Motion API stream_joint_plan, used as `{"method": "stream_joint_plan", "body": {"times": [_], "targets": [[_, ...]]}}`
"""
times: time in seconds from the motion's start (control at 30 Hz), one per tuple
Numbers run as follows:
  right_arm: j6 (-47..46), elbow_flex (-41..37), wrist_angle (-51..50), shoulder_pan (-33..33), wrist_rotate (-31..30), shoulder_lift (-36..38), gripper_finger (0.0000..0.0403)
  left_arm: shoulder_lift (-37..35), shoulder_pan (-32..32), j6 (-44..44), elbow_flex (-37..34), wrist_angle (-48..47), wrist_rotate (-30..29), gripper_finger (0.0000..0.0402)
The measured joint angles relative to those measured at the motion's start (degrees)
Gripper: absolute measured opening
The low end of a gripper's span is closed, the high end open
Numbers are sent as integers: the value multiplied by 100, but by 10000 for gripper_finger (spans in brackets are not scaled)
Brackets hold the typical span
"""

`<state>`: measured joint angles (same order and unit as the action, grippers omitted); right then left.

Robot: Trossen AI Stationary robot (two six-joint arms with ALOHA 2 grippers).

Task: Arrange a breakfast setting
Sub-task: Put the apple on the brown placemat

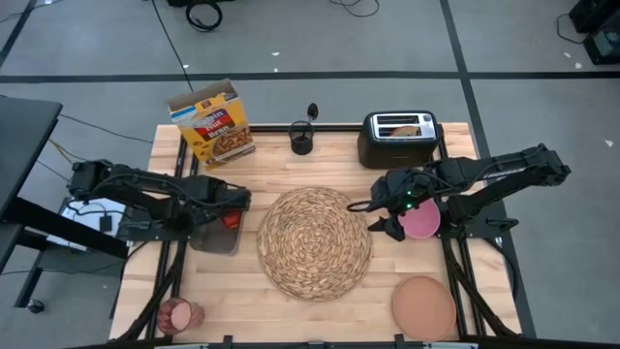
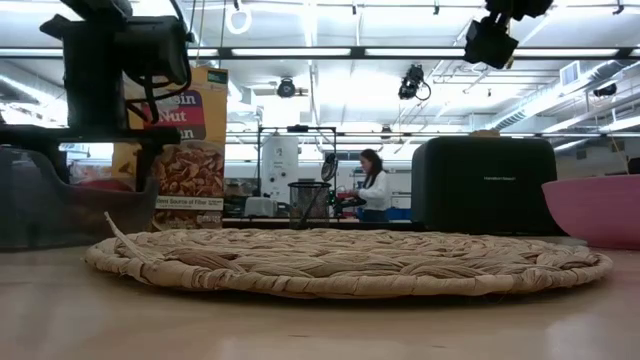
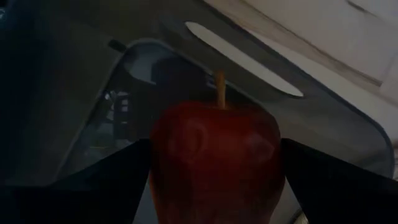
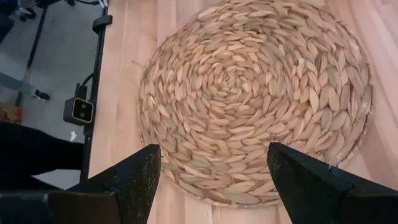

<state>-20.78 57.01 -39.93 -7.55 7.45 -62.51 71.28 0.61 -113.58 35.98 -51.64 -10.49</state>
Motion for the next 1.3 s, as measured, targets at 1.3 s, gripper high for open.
{"method": "stream_joint_plan", "body": {"times": [1.3], "targets": [[24,-2,23,164,-34,-23,298,-455,-303,-302,-246,-727,166,355]]}}
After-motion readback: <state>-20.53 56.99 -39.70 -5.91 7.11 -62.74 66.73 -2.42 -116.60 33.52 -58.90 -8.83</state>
